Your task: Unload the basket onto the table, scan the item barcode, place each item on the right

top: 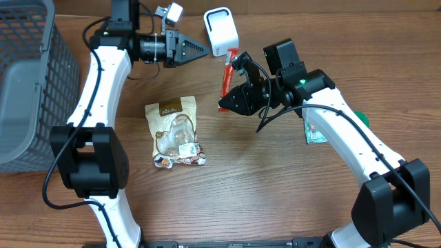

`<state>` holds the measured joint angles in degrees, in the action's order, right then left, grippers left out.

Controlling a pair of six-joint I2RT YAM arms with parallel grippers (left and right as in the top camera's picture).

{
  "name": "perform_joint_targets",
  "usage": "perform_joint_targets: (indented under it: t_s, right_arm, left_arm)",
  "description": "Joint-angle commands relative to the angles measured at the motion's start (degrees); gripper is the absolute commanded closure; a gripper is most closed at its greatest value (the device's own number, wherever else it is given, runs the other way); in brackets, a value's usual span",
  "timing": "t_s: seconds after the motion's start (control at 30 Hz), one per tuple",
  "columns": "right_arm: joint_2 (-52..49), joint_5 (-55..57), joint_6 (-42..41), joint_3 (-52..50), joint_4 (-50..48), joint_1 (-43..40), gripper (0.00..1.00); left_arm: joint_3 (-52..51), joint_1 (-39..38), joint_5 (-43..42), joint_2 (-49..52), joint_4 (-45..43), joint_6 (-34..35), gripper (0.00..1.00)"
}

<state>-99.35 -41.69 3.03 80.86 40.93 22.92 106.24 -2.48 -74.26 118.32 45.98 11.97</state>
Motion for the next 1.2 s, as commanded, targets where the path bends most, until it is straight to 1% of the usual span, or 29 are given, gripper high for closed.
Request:
perform_joint_targets:
  t_s: [0.0, 0.03, 0.07, 0.1, 0.23, 0.3, 0.33, 0.37, 0.4, 0.47, 0.53, 0.6, 0.7, 0.83, 0.9, 1.03, 1.07, 1.1, 1.17]
  right_arm:
    - [0.11, -2.32, 0.07, -0.28, -0.37, 0.17, 0.93]
    - [0.11, -2.29, 0.09, -0.28, -0.33, 0.17, 0.96]
    - [0.11, -2.29, 0.07, -0.28, -0.31, 0.17, 0.96]
    - [0.11, -1.92, 0.13, -0.28, -0.28, 0.17, 0.96]
    - [0.11, -0.42, 1.97, -0.28, 0.59, 0.17, 0.96]
    - [0.11, 3.26, 1.68, -0.28, 2.14, 0.17, 0.88]
    - [0.11, 5.31, 1.18, -0.28, 2.69, 0.17, 0.8]
    - [0.09, 8.66, -0.72, -0.28, 3.26, 0.17, 0.77]
    - [0.09, 10.91, -2.32, -0.28, 3.43, 0.24, 0.76]
    - [-0.02, 14.27, -5.29, -0.28, 3.58, 0.61, 0.76]
    - [-0.39, 16.55, -8.0, -0.28, 3.39, 1.27, 0.75]
    - [-1.25, 20.33, -12.41, -0.28, 3.43, 2.14, 0.72]
    - [-3.3, 24.96, -18.58, -0.28, 3.74, 3.76, 0.71]
    - [-6.86, 27.67, -21.31, -0.28, 2.84, 6.93, 0.71]
    - [-8.68, 30.84, -22.34, -0.28, 2.25, 9.09, 0.71]
    - [-12.15, 40.57, -27.04, -0.28, 1.49, 13.38, 0.71]
    - [-12.66, 41.46, -28.04, -0.28, 1.44, 13.81, 0.7]
    - [-13.42, 42.05, -29.94, -0.28, 1.44, 14.36, 0.66]
    - [-14.51, 41.59, -32.46, -0.28, 1.46, 14.75, 0.65]
  left_arm:
    - [0.79, -0.11, 1.01, -1.73, -0.17, 0.5, 0.96]
    - [0.79, -0.02, 1.2, -1.73, -0.17, 0.5, 0.92]
    - [0.79, 0.09, 1.53, -1.73, -0.15, 0.48, 0.87]
    - [0.79, 0.28, 3.34, -1.73, -0.02, 0.46, 0.8]
    - [0.79, 0.33, 11.23, -1.73, 3.06, 0.42, 0.78]
    - [0.79, 0.33, 15.87, -1.73, 5.99, -0.85, 0.7]
    - [0.79, 0.26, 18.78, -1.73, 7.39, -1.73, 0.67]
    - [0.79, 0.17, 22.47, -1.73, 8.72, -2.38, 0.66]
    - [0.79, 0.13, 25.9, -1.73, 9.66, -2.75, 0.65]
    - [0.76, -0.04, 34.12, -1.73, 11.3, -2.78, 0.65]
    - [0.72, -0.59, 39.95, -1.7, 12.48, -2.8, 0.65]
    - [0.66, -1.27, 43.41, -1.68, 13.07, -3.15, 0.65]
    - [0.61, -2.71, 48.22, -1.64, 13.81, -3.43, 0.64]
    - [0.52, -4.57, 56.3, -1.64, 13.75, -3.39, 0.6]
    - [0.52, -5.18, 61.42, -1.64, 13.75, -2.91, 0.6]
    - [0.39, -5.42, 65.94, -1.64, 13.86, -2.95, 0.59]
    - [0.37, -5.42, 65.94, -1.64, 13.88, -2.95, 0.59]
    - [0.35, -5.33, 65.94, -1.64, 14.05, -2.95, 0.59]
    - [0.35, -5.16, 65.92, -1.64, 14.21, -2.95, 0.59]
